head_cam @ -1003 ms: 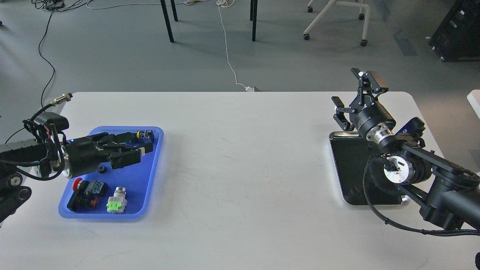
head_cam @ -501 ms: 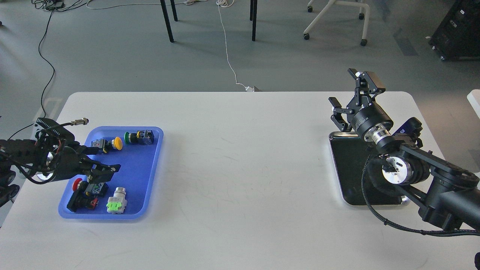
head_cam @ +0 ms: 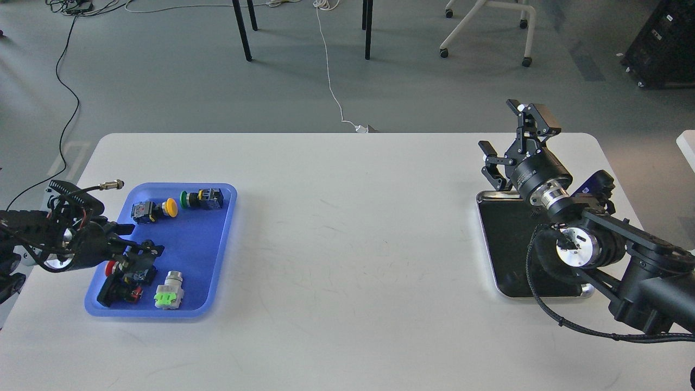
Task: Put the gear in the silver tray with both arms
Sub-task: 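Grasp another black gear in the blue tray with the left gripper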
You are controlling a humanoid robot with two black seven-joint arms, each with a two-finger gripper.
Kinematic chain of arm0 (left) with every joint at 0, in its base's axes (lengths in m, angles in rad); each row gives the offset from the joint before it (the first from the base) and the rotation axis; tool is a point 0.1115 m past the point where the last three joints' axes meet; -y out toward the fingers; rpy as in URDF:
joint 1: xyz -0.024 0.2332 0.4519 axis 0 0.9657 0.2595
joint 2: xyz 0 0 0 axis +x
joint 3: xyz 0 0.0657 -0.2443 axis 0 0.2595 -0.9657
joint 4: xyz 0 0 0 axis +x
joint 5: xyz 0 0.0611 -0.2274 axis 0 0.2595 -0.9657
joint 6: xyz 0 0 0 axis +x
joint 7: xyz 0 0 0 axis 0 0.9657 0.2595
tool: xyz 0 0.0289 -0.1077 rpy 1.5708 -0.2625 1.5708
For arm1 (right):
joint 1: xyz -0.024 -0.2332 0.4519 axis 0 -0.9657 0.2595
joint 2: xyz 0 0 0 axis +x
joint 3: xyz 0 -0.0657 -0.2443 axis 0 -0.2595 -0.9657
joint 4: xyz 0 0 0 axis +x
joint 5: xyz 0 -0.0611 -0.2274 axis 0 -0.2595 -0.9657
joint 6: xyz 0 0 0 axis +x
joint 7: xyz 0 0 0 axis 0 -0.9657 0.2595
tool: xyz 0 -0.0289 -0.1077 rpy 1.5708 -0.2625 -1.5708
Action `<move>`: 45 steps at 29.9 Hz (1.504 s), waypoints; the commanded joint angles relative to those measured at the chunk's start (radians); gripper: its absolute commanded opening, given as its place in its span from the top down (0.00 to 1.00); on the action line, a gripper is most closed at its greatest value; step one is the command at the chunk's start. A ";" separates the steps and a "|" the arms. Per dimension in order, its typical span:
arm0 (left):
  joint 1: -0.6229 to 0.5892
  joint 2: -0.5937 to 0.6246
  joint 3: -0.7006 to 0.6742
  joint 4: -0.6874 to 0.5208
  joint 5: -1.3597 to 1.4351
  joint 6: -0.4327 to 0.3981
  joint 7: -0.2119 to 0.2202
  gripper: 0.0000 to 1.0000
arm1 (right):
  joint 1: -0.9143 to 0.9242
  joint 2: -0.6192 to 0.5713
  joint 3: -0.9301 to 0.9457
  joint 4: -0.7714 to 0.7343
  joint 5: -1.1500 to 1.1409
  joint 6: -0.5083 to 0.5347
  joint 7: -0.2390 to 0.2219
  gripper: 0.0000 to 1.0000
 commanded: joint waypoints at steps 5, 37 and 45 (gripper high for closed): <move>0.002 -0.014 0.002 0.016 0.000 0.000 0.000 0.30 | 0.000 -0.001 0.001 0.000 0.001 0.000 0.000 0.03; -0.037 -0.029 0.039 0.021 0.000 0.017 0.000 0.79 | 0.000 -0.003 0.009 0.001 0.000 0.000 0.000 0.03; -0.130 -0.025 0.039 -0.138 0.000 0.006 0.000 0.79 | 0.002 -0.003 0.011 0.000 0.000 0.000 0.000 0.03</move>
